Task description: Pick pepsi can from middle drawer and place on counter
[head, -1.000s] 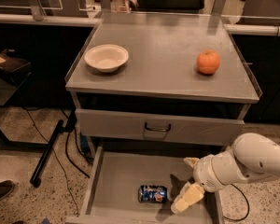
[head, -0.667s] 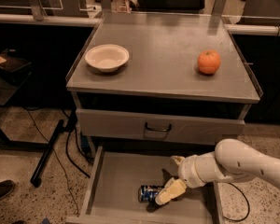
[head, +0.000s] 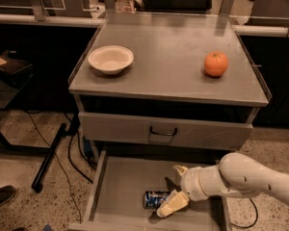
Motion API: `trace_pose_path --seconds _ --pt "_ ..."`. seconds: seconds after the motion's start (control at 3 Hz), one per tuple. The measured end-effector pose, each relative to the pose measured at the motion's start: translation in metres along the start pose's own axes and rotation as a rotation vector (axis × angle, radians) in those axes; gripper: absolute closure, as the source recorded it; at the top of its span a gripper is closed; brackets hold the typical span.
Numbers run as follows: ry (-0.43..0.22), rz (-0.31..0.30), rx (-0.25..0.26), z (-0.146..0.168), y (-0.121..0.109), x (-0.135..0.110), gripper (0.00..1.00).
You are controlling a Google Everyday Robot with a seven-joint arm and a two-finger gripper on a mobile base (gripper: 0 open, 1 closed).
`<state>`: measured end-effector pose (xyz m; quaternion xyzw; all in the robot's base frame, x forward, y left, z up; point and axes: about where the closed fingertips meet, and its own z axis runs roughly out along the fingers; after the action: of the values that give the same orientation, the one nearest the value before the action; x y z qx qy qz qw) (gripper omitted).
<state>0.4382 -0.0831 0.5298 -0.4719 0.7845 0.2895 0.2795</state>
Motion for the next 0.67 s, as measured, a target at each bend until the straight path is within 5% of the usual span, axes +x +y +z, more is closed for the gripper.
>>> trace_pose_path --seconds 0.67 --pt "0.004 -0.035 0.043 0.040 -0.024 0.030 0.00"
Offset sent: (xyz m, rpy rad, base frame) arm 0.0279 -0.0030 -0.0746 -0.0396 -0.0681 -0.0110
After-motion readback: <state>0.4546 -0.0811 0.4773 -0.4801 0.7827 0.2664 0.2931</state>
